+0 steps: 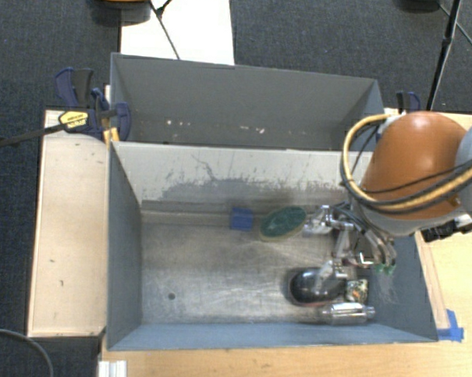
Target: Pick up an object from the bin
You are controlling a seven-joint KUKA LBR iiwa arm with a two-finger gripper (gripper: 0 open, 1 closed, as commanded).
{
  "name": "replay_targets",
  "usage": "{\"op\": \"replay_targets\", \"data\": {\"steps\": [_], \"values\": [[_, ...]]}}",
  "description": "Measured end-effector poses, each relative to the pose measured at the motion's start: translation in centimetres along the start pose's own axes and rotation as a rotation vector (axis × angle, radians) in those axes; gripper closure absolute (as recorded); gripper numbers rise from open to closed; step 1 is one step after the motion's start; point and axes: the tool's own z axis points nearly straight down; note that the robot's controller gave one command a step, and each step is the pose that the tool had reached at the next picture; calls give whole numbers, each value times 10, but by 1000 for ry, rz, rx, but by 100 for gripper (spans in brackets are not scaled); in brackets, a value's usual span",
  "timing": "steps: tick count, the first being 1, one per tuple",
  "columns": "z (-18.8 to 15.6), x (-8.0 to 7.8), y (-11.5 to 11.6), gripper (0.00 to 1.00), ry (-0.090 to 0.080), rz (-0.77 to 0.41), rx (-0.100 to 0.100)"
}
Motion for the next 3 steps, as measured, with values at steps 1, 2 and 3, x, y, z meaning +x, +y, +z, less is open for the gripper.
{"op": "replay_targets", "data": {"steps": [1, 2, 3], "values": [[145, -21, 10, 0, -11, -337, 1], [115, -44, -60, 0, -9, -525, 5], [145, -47, -68, 0, -7, -572, 0]]}}
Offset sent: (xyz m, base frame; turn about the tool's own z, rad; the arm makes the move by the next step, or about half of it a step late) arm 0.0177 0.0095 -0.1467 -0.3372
